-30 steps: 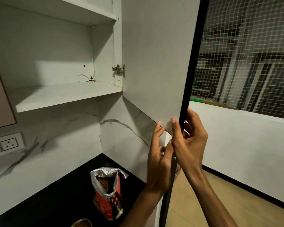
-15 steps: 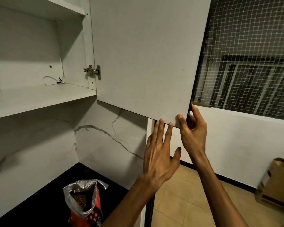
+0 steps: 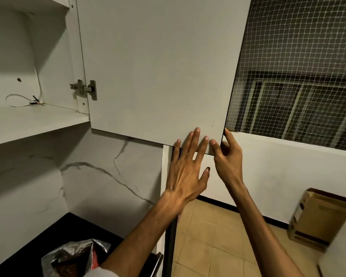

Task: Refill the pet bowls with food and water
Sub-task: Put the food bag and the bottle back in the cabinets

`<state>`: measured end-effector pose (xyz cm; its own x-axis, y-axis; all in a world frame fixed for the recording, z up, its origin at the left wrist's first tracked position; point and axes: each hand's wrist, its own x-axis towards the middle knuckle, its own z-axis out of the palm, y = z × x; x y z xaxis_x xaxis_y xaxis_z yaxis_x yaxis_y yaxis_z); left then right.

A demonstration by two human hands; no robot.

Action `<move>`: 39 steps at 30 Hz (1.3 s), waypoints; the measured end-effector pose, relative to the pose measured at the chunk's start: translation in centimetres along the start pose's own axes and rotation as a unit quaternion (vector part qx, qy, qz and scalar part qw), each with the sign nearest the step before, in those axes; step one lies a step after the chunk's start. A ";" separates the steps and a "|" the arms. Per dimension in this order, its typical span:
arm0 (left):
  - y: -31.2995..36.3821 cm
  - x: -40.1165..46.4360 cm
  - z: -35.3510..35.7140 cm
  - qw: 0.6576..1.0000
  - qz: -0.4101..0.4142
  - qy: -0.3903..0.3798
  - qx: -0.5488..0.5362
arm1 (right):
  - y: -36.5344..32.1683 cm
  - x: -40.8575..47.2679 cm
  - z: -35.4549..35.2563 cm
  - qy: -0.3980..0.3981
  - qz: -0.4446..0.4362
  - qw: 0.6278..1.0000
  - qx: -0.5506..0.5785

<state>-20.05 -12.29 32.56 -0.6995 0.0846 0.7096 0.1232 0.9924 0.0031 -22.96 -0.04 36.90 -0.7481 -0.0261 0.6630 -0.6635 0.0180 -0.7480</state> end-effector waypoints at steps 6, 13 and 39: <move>-0.2 0.2 0.9 1.000 0.001 0.014 0.000 | 1.0 0.5 -0.2 -0.007 -0.011 1.000 -0.019; -0.4 0.1 0.8 1.000 -0.003 0.014 0.003 | 1.5 0.4 -0.3 -0.006 -0.010 0.999 -0.030; -3.1 -18.4 -5.1 0.944 -0.289 0.005 -0.161 | 1.8 -18.6 6.1 -0.082 0.061 0.995 0.007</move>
<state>-3.95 -17.42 23.09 -0.7090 -0.4648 0.5304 -0.0685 0.7939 0.6042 -10.26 -5.67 23.03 -0.8109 -0.1882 0.5540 -0.5667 0.0169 -0.8237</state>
